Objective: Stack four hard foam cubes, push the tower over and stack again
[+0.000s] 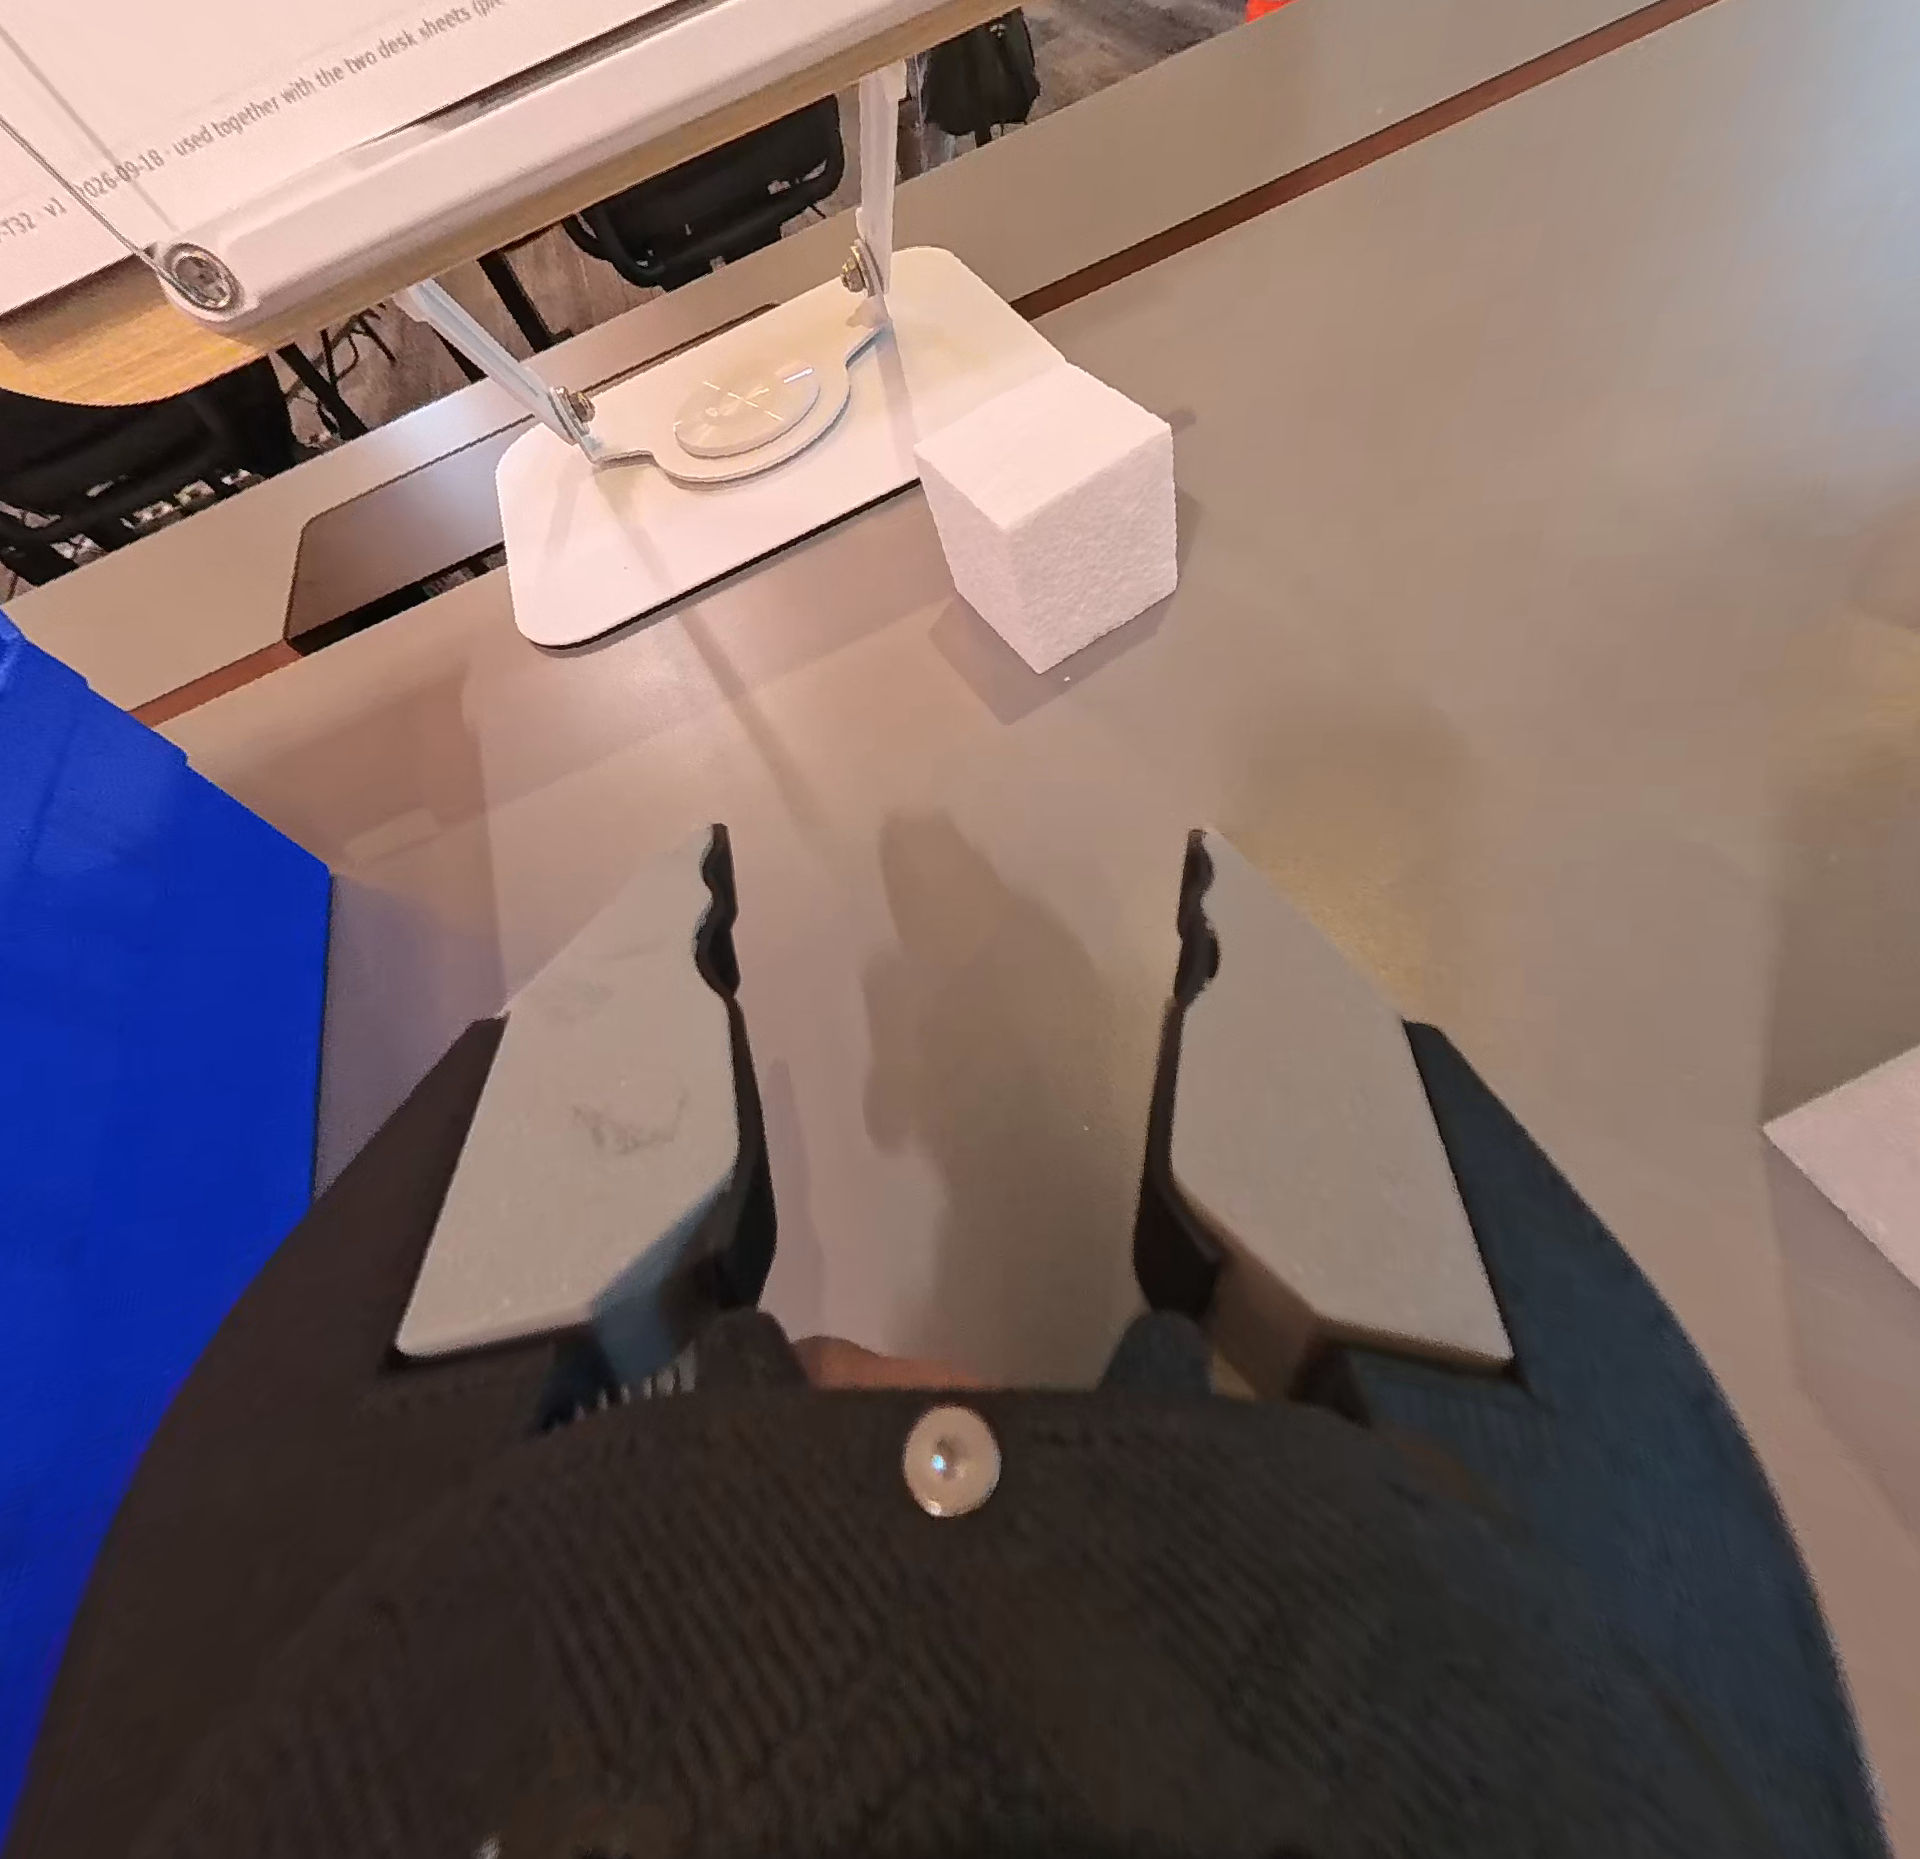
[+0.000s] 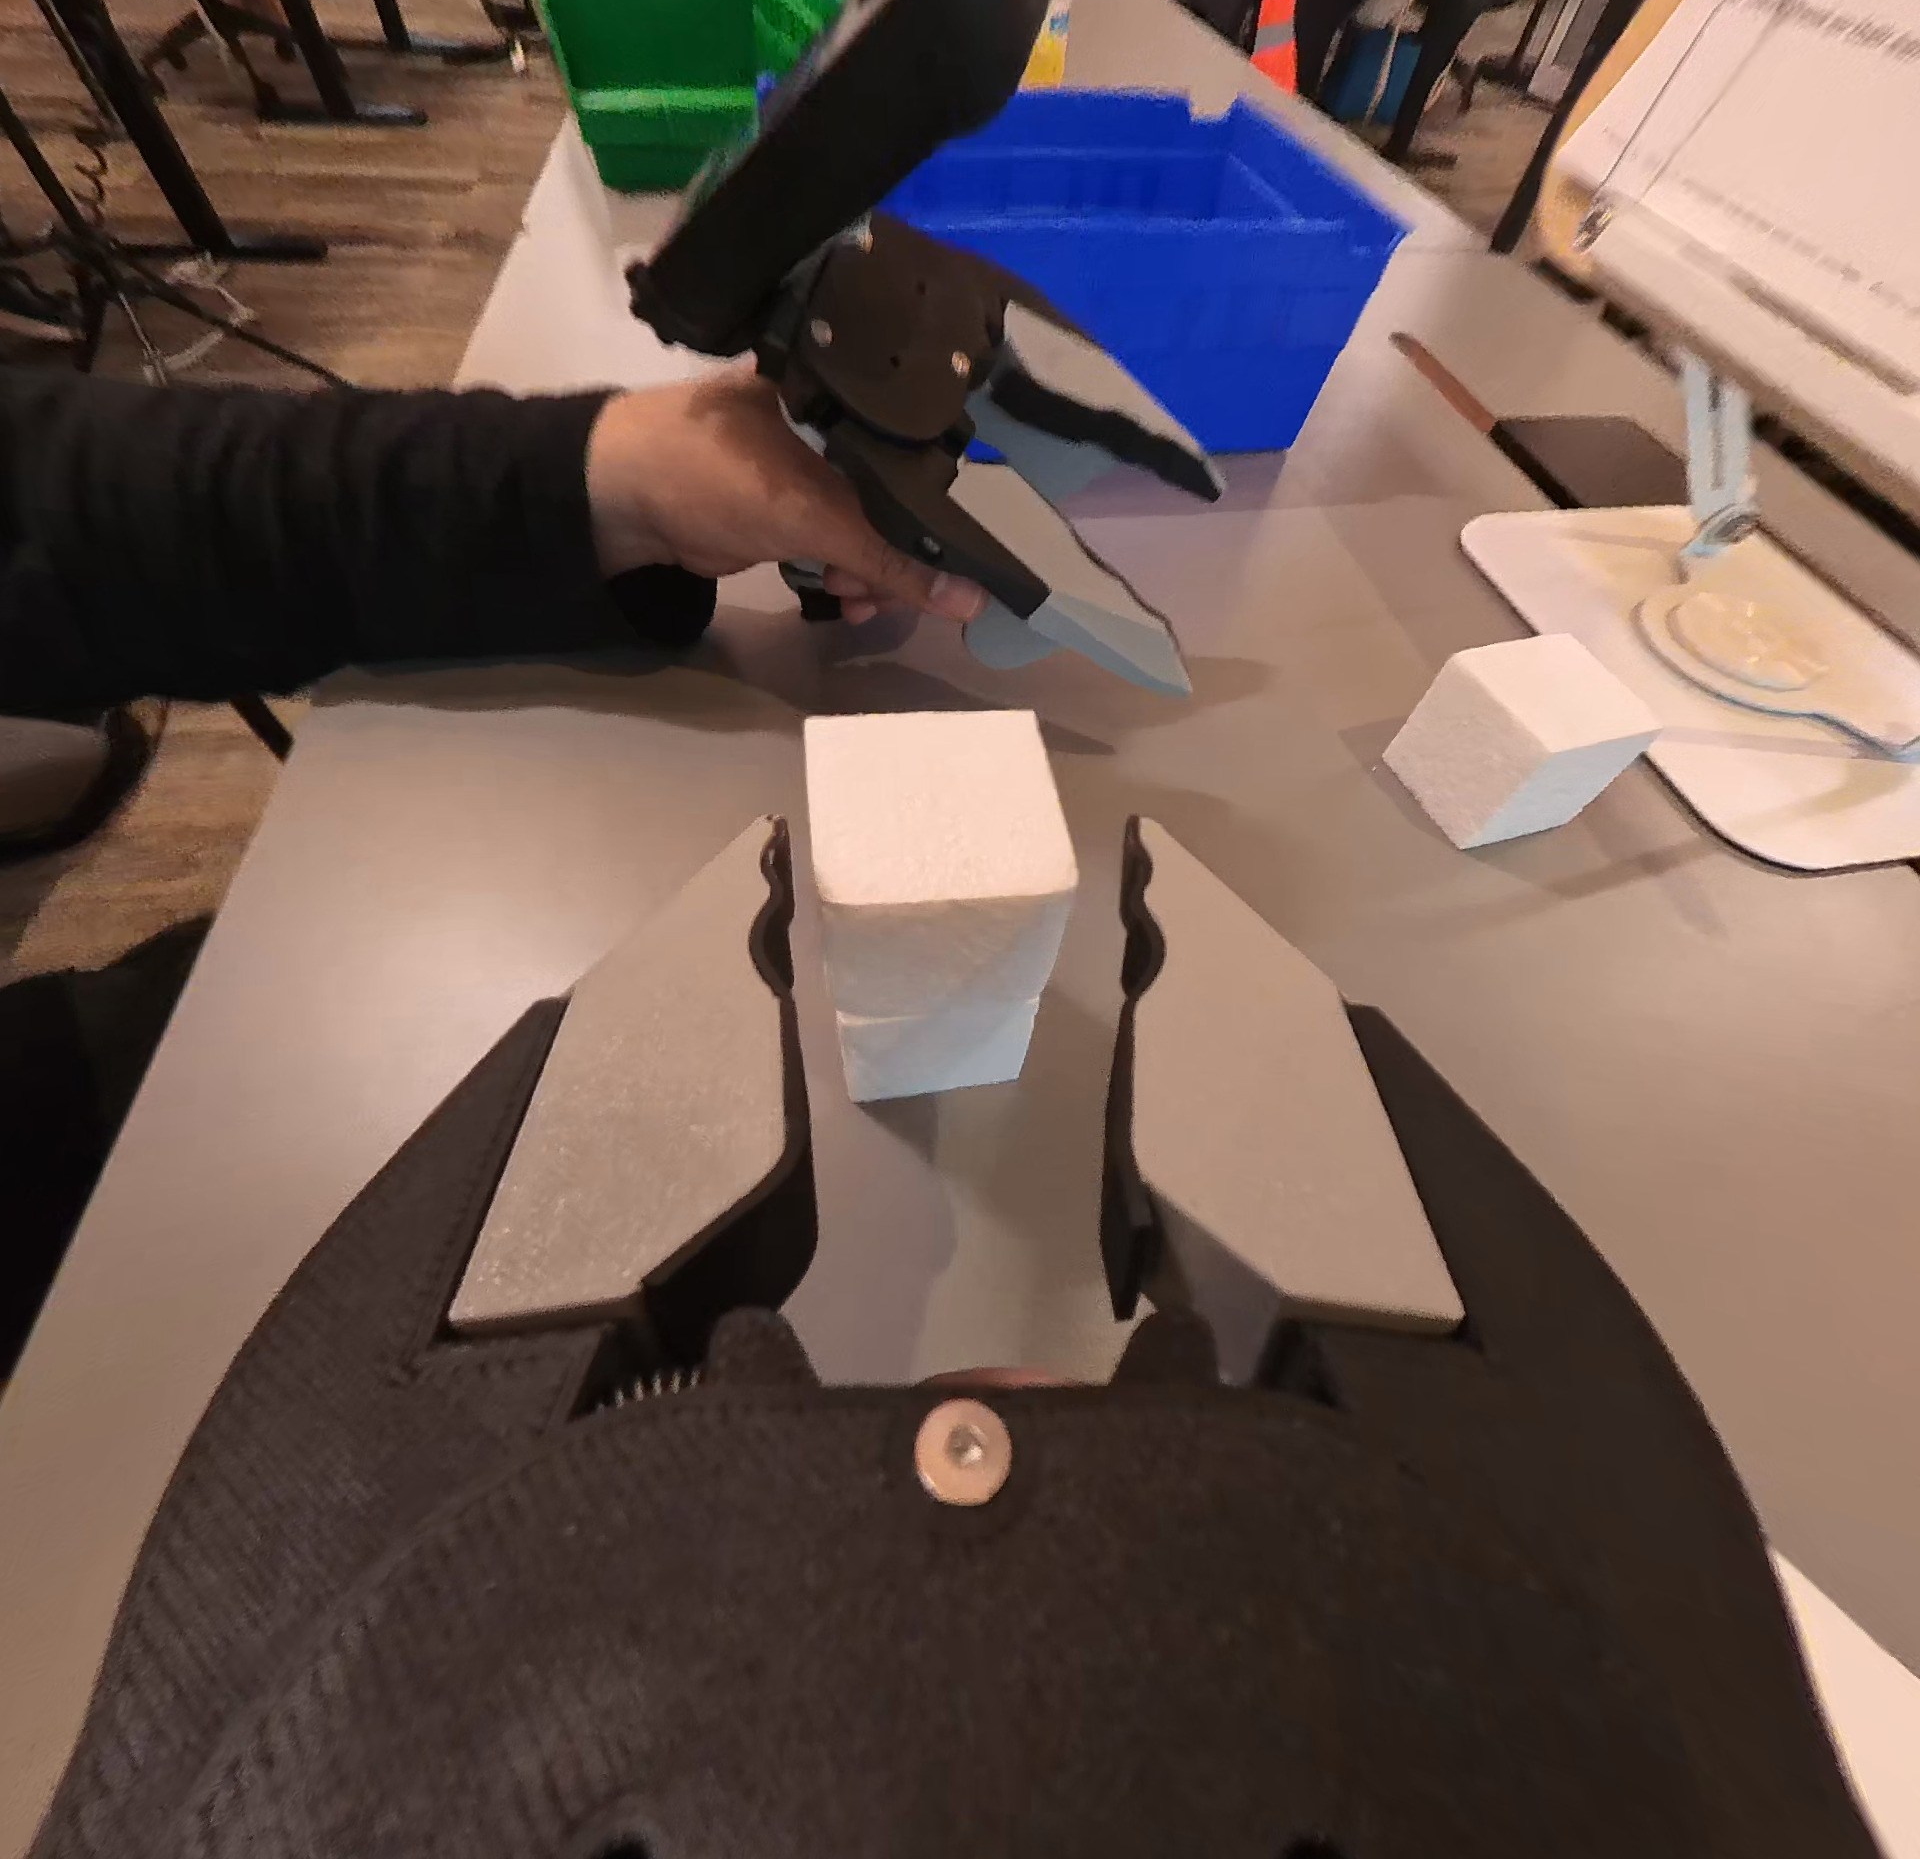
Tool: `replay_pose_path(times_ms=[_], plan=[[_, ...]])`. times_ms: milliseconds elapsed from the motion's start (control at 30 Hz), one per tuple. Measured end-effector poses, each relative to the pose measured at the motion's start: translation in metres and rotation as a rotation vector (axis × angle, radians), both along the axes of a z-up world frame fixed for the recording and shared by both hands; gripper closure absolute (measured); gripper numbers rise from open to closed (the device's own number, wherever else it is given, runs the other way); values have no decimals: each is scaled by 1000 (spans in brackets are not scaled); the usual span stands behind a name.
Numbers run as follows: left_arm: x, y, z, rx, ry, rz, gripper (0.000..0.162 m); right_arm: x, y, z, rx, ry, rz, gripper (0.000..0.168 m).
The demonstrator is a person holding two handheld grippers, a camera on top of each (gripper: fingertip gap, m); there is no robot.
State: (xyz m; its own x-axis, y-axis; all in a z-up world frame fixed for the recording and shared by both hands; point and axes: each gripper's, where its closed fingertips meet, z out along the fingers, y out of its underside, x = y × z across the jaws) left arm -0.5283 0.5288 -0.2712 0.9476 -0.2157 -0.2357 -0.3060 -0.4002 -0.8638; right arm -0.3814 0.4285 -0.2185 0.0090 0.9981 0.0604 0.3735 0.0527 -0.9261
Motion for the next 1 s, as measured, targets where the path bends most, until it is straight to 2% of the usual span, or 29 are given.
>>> replay_pose_path(times_ms=[100, 200, 300, 400, 467, 567, 633, 700, 800, 867, 1000], plan=[[-1, 0, 1, 3, -5, 2, 78, 18, 19, 25, 12, 91, -88, 106], [-1, 0, 1, 3, -7, 1, 78, 56, 62, 35, 71, 94, -309, 106], [-1, 0, 0, -3, -3, -1, 77, 93, 95, 19, 89, -15, -478, 104], [-1, 0, -3, -10, 3, -2, 77, 117, 119, 1, -21, -60, -625, 102], [-1, 0, -4, -13, 3, -1, 77, 119, 122, -12, -136, -75, -636, 92], [-2, 0, -5, -19, 1, 1, 77, 127, 130, -32, -140, -162, -702, 90], [-2, 0, -5, -19, 1, 1, 77, 129, 132, -47, -129, -240, -724, 94], [-1, 0, -6, -22, 5, -1, 77, 130, 132, -62, -128, -321, -741, 113], [-1, 0, -6, -22, 8, -2, 78, 127, 133, -60, -85, -322, -737, 116], [-1, 0, -5, -19, 3, -2, 78, 115, 126, -43, -76, -244, -681, 116], [-1, 0, -7, -28, -1, -3, 78, 76, 87, 15, -66, 10, -450, 116]])
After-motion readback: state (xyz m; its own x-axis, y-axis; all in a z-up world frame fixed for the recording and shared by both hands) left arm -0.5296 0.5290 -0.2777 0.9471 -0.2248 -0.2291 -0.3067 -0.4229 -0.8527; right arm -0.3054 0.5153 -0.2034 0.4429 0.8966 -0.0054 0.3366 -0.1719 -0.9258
